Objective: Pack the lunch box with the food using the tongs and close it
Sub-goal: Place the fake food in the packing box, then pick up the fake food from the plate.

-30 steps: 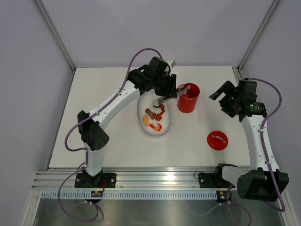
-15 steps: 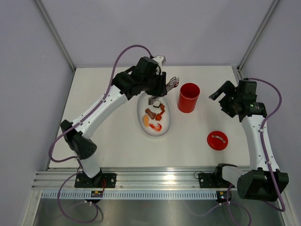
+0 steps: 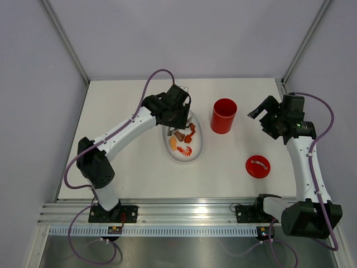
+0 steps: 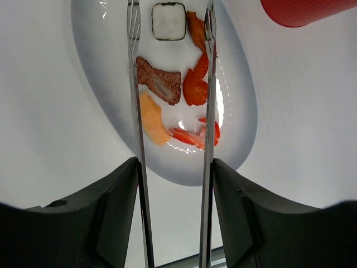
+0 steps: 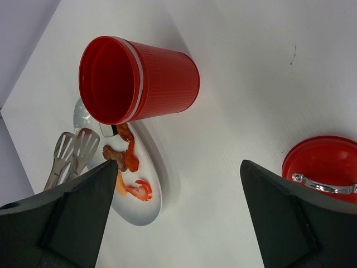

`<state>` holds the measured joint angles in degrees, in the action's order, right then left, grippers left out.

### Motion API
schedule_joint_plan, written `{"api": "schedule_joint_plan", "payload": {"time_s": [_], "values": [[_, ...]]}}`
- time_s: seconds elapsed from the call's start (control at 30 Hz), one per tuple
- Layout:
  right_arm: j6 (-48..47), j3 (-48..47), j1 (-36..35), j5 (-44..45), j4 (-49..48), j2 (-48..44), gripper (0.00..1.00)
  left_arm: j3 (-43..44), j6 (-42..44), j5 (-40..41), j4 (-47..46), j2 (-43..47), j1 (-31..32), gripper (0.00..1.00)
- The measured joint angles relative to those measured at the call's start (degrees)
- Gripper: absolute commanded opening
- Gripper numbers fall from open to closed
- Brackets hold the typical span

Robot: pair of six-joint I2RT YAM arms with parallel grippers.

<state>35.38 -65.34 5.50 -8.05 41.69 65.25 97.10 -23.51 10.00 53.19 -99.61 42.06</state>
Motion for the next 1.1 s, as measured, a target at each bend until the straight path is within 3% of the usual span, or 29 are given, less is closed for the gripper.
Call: {"api": "schedule_joint_plan", "payload": {"time_s": [0.43,0.83,1.1], "values": [[0.0,0.0,0.0,0.0,0.0,0.0,0.99,-1.14,-0.37,0.35,-1.51,-4.04,0.0,0.57],[0.0,0.0,-0.02,0.02,0.0,-0.02,0.99,-1.9,-2.19,1.55,-3.45,-6.8,0.0,0.5],[0.0,0.0,-0.04,0.0,0.0,0.0,0.99,-1.99,-2.64,2.27,-3.65,-8.31,0.0,0.52]]}}
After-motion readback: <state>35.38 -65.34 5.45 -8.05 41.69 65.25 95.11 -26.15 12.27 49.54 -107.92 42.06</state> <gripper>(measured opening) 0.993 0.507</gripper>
